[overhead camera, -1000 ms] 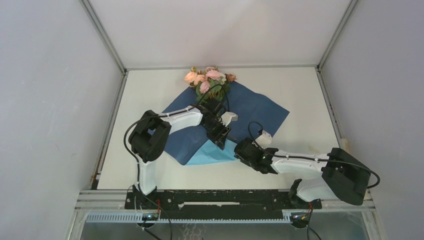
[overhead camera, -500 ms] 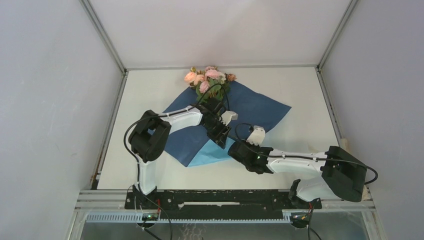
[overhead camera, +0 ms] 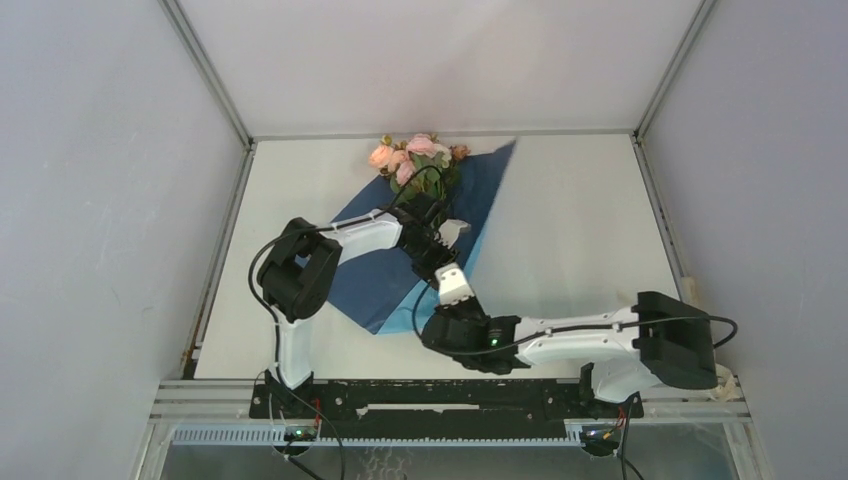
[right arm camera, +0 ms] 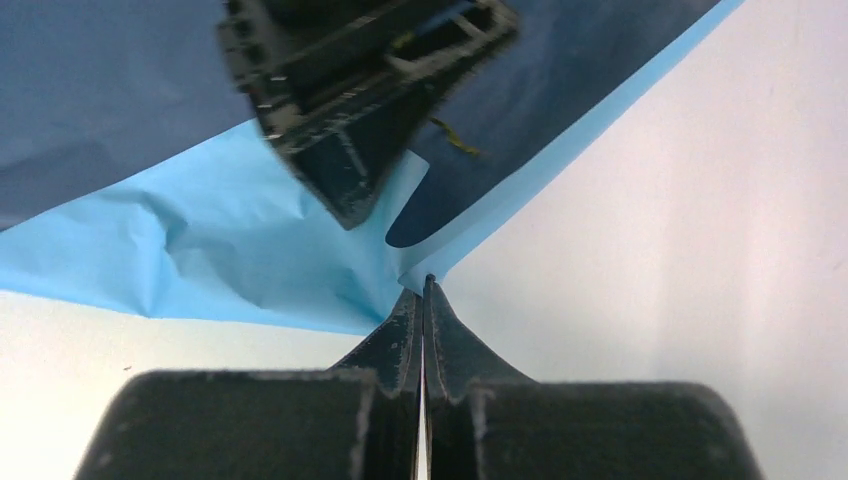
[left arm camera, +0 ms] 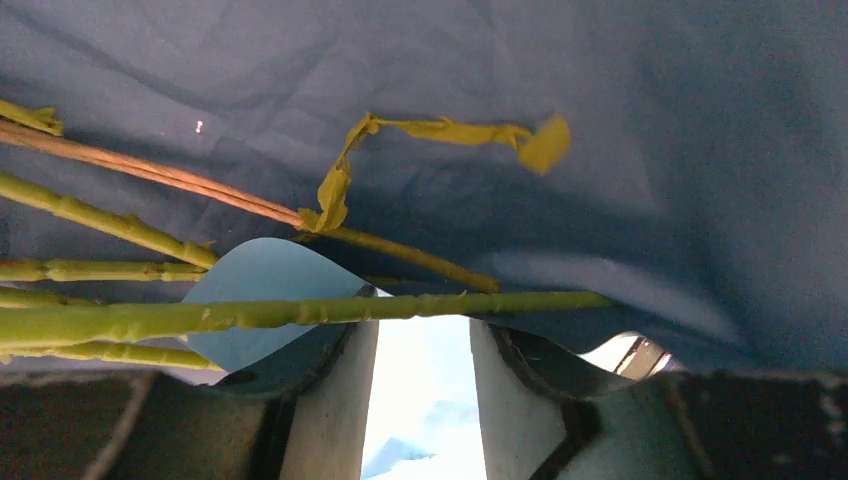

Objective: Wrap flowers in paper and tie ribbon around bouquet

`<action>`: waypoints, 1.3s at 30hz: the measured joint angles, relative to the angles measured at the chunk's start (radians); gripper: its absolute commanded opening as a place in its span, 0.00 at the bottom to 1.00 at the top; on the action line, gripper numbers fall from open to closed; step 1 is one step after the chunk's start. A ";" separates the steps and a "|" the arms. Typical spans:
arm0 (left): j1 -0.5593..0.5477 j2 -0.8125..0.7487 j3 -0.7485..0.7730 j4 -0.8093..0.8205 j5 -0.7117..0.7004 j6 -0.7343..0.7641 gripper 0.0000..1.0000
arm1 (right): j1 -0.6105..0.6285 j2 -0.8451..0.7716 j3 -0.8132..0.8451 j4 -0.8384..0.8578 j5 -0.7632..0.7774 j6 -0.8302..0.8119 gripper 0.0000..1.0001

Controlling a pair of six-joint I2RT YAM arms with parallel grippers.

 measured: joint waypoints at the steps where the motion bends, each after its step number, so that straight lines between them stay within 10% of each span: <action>1: 0.002 0.001 0.000 0.000 0.002 -0.001 0.44 | 0.014 0.021 0.013 0.020 0.008 -0.047 0.00; 24: 0.360 -0.177 0.000 -0.044 0.181 -0.051 0.68 | 0.101 0.461 0.164 0.191 -0.093 -0.473 0.00; 39: 0.568 -0.440 -0.424 0.493 0.343 -0.673 0.86 | 0.102 0.492 0.183 0.182 -0.109 -0.481 0.00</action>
